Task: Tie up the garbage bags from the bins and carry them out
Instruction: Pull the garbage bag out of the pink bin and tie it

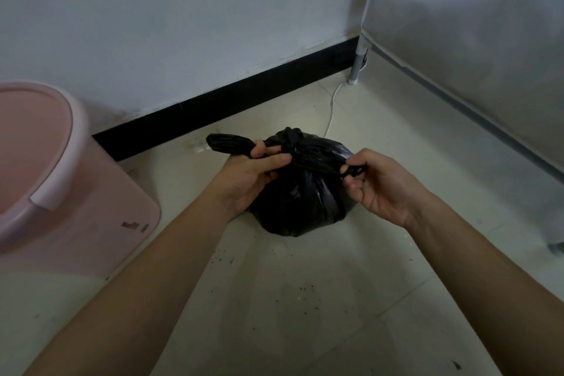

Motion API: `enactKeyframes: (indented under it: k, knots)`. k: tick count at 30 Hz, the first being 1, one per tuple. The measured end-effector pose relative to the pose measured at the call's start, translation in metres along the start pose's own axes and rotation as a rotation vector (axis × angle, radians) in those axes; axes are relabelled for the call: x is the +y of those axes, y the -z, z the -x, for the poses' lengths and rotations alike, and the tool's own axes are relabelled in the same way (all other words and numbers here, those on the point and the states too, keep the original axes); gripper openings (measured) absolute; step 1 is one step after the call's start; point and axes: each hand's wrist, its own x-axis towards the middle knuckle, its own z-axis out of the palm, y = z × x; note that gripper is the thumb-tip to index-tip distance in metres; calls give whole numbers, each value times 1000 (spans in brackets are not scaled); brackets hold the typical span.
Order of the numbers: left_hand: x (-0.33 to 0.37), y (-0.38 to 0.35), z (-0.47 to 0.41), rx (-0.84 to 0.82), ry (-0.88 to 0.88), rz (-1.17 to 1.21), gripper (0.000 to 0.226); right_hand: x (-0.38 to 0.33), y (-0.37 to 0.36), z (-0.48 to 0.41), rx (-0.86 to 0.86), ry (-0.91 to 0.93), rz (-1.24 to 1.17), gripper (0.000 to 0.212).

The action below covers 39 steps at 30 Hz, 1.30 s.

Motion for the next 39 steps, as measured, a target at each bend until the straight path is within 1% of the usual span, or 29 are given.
enactKeyframes:
  k: [2,3,4,5,6,7,8,9,10,12,13,14,16,18,19,22,24,26,28,30,31,32,33,34,35,37,38,39]
  knots:
    - [4,0,4,-26,-11,-109,50,-1,9,-3,55,-5,186,5]
    - [6,1,5,-46,-20,-179,50,-2,14,-5,94,20,340,13]
    - [10,1,6,-60,-24,-245,50,-4,19,-6,143,73,526,27]
    - [16,0,7,-70,-29,-309,50,-7,23,-7,203,161,720,40]
    - [22,0,8,-75,-39,-384,51,-11,24,-7,253,281,891,47]
    - [27,-1,9,-88,-49,-463,51,-15,24,-6,259,410,1007,49]
    - [32,-2,10,-114,-57,-540,52,-20,21,-6,211,505,1076,51]
    - [35,-4,11,-149,-60,-606,52,-24,18,-5,119,545,1122,53]
    - [38,-8,13,-182,-62,-655,52,-27,12,-5,3,531,1156,58]
    - [41,-16,15,-245,-71,-705,49,-26,1,-8,-216,399,1188,66]
    - [42,-20,16,-266,-85,-720,46,-22,-2,-10,-296,332,1172,67]
    - [42,-22,17,-266,-99,-731,44,-18,-4,-12,-335,297,1146,63]
    - [43,-22,17,-197,-125,-759,45,-8,-1,-19,-275,344,1114,45]
    - [40,-18,15,-69,-176,-831,48,0,7,-25,-188,407,1101,27]
    - [36,-19,16,2,-215,-857,48,3,10,-26,-176,414,1101,23]
    - [14,-25,15,251,-358,-851,44,15,9,-25,-195,438,1125,25]
    - [-2,-22,10,393,-443,-892,31,19,1,-24,-213,488,1141,26]
    - [-11,-17,5,462,-482,-927,21,20,-7,-23,-223,524,1193,21]
    - [-13,-14,4,512,-496,-974,22,18,-12,-21,-215,528,1242,17]
    - [-13,-14,6,547,-459,-951,21,16,-12,-19,-180,532,1264,25]
    - [-12,-13,8,550,-440,-915,19,15,-11,-17,-167,537,1269,35]
    - [-10,-13,9,529,-435,-870,19,15,-11,-15,-163,536,1272,50]
    - [-9,-12,10,485,-434,-820,21,14,-11,-14,-162,539,1296,66]
    - [-7,-10,11,435,-426,-760,24,15,-11,-13,-157,556,1366,76]
    - [-5,-8,12,377,-402,-677,27,16,-10,-13,-147,587,1467,76]
    - [-2,-12,17,238,-327,-454,22,18,-9,-14,-134,627,1634,52]
    - [1,-15,20,176,-283,-362,18,19,-9,-14,-126,628,1661,41]
    - [3,-18,23,136,-238,-291,16,20,-10,-13,-118,626,1665,36]
